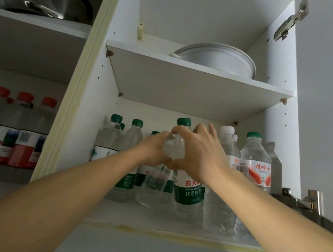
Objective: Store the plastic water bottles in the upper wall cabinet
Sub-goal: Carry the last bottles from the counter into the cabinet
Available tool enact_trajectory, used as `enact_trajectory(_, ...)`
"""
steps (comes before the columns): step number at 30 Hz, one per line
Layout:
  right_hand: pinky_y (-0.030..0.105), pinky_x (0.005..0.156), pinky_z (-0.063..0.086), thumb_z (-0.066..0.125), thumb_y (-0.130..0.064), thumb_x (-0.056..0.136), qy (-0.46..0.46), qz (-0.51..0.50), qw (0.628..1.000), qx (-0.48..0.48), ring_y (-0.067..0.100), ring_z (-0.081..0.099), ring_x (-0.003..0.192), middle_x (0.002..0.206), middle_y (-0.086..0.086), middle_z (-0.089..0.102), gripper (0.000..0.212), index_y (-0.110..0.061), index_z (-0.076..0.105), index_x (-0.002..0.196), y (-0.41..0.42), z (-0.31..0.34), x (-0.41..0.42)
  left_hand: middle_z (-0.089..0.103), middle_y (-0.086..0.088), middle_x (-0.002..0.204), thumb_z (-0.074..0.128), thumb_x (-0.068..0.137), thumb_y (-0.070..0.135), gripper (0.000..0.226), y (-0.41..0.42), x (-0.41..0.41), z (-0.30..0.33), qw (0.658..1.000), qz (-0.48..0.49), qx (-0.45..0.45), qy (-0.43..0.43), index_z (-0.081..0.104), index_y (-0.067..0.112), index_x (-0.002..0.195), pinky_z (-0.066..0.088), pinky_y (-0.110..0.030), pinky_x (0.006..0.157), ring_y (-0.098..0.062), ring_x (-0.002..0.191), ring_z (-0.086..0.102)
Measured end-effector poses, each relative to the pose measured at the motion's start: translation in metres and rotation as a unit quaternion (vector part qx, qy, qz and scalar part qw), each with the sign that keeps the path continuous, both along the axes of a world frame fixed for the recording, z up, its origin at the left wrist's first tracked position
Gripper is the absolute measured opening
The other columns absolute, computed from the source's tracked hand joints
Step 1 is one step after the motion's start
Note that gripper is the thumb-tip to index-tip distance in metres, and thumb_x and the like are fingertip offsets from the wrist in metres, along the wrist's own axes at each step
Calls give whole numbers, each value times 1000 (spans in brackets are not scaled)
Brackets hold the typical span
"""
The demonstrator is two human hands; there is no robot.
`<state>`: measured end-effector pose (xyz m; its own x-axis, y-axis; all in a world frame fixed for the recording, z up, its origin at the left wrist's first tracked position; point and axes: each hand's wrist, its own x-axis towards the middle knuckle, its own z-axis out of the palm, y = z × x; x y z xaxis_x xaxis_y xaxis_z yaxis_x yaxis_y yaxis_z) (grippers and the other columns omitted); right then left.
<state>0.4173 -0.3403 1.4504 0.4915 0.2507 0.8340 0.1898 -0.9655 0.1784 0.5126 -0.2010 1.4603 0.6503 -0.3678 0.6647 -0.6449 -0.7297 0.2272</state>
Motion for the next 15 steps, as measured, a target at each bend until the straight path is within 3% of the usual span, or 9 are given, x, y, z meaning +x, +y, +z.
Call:
enact_trajectory(2, 43, 102, 45, 84, -51, 77, 16, 23, 999, 40, 34, 51, 123, 130, 7, 48, 87, -41, 36, 148, 3, 0, 1, 64, -2, 127, 77, 83, 52, 71, 6, 0, 0, 995, 59, 43, -67, 47, 21, 140, 55, -42, 94, -22, 107, 63)
enact_trajectory(4, 41, 85, 51, 85, -49, 77, 29, 33, 997, 61, 35, 60, 110, 131, 8, 47, 89, -39, 35, 150, 4, 0, 4, 63, -5, 126, 66, 80, 72, 83, 14, 1, -2, 977, 154, 69, -130, 44, 21, 141, 43, -49, 104, -29, 118, 56)
enact_trajectory(8, 43, 85, 53, 89, -42, 73, 59, 49, 994, 79, 36, 61, 103, 131, 11, 48, 94, -34, 37, 151, 7, 4, 15, 64, -9, 124, 53, 73, 89, 96, 25, 6, -6, 943, 246, 120, -192, 46, 16, 136, 30, -48, 100, -32, 122, 44)
enact_trajectory(12, 42, 89, 53, 92, -35, 69, 82, 80, 987, 109, 29, 55, 96, 132, 12, 47, 97, -30, 40, 151, 11, 2, 34, 62, -5, 129, 50, 71, 91, 98, 31, 12, -8, 938, 253, 102, -215, 53, 15, 132, 6, -56, 120, -30, 134, 40)
enact_trajectory(15, 41, 90, 55, 92, -32, 69, 85, 97, 982, 138, 23, 51, 95, 135, 11, 46, 98, -29, 39, 151, 14, 2, 50, 59, -5, 136, 45, 73, 92, 102, 35, 17, -14, 937, 248, 89, -231, 51, 13, 136, -7, -60, 122, -28, 142, 36)
